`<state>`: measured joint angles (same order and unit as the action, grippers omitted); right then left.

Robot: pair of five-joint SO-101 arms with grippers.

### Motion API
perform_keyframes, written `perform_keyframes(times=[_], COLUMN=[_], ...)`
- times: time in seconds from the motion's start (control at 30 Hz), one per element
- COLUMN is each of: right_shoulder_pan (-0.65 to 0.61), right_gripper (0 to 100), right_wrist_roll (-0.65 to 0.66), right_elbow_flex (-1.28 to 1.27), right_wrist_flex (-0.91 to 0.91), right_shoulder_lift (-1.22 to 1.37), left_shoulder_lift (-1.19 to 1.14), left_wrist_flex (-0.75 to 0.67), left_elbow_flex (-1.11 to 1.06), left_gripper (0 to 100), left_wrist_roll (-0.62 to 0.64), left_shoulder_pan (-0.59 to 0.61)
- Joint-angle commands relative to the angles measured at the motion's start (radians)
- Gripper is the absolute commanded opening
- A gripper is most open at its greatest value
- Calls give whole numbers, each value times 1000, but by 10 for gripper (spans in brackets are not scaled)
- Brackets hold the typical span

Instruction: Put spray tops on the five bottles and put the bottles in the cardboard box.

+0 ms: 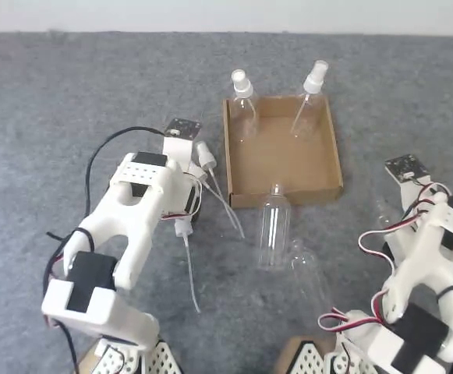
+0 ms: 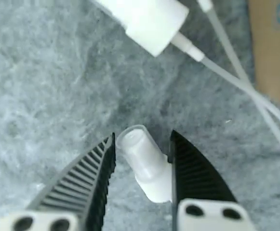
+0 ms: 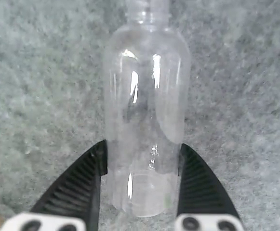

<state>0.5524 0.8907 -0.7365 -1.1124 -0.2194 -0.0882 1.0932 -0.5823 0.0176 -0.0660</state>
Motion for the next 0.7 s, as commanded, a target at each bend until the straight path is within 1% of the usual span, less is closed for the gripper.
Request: perform_keyframes(times=[0.0,0.2,0.37,0.53,0.67], right_shoulder_pan=[8,10,10,10,10], right_gripper=[99,99,100,173,177], right_wrist_roll=[12,12,12,9,8], right_elbow_flex=[5,5,3,3,3], right_wrist_flex=[-13,-13,-13,-13,-13], right_shoulder_lift=[-47,-47,-47,-47,-54], left_shoulder_lift=[5,5,8,15,15], left_wrist_flex=[11,8,8,6,6], left_elbow_flex=[7,12,13,16,33], left_gripper=[160,141,79,77,54], left_wrist_roll=[8,3,2,3,0], left_shoulder_pan=[-9,-20,-112,-184,-180])
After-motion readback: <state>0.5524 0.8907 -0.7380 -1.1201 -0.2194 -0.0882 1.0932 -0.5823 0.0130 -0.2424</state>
